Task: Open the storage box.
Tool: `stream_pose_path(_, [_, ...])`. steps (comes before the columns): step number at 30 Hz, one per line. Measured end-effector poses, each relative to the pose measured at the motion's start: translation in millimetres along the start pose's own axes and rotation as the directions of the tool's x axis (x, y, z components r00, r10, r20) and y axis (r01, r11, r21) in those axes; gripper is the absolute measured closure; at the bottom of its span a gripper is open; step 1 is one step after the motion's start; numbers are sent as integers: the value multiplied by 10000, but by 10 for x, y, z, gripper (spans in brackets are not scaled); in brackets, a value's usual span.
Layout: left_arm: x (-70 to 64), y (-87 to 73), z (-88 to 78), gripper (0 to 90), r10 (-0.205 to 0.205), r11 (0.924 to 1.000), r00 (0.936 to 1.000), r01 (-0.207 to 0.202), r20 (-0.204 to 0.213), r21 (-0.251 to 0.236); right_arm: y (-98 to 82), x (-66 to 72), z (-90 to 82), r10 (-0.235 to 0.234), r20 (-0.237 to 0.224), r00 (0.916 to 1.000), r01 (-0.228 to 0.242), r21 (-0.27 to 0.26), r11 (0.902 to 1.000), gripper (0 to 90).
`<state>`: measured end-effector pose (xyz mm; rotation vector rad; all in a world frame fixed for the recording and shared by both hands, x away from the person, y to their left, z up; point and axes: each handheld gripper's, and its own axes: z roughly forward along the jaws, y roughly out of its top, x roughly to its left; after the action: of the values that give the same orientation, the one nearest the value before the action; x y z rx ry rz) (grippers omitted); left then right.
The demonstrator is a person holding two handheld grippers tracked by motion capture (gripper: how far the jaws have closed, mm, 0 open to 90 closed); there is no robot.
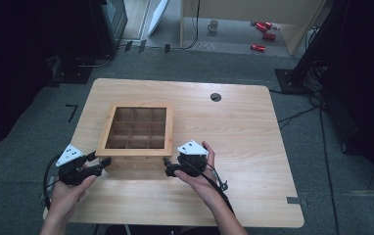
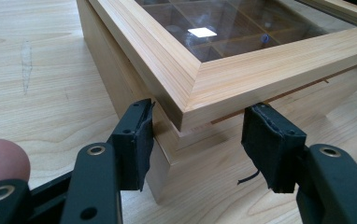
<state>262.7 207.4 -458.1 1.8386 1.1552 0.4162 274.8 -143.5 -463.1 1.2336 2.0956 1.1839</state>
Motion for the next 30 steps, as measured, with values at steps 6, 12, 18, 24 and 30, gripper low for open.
stream_pose_path(6, [-10, -4, -3, 444, 100, 9999, 9999, -101, -110, -61, 44, 11, 7, -302, 78, 9995, 302, -6, 9995, 44])
stream_pose_path(12, [30, -65, -50, 338, -75, 10000, 9998, 74, -189, -62, 43, 16, 30, -659, 171, 9977, 656, 177, 9977, 30])
stream_pose_path(18, [86, -221, 16, 267, 168, 9975, 9949, -99, -999, 693, 122, 0, -4, -763, 135, 9970, 763, 7, 9971, 15])
stream_pose_path(24, [139, -384, 151, 248, 300, 9893, 9901, -98, -1369, 1457, 249, -18, -60, -850, 100, 9963, 852, -203, 9962, 7])
stream_pose_path(30, [137, -458, 211, 233, 438, 9851, 9876, -175, -1506, 1713, 409, -56, -114, -890, 53, 9960, 892, -482, 9948, 0])
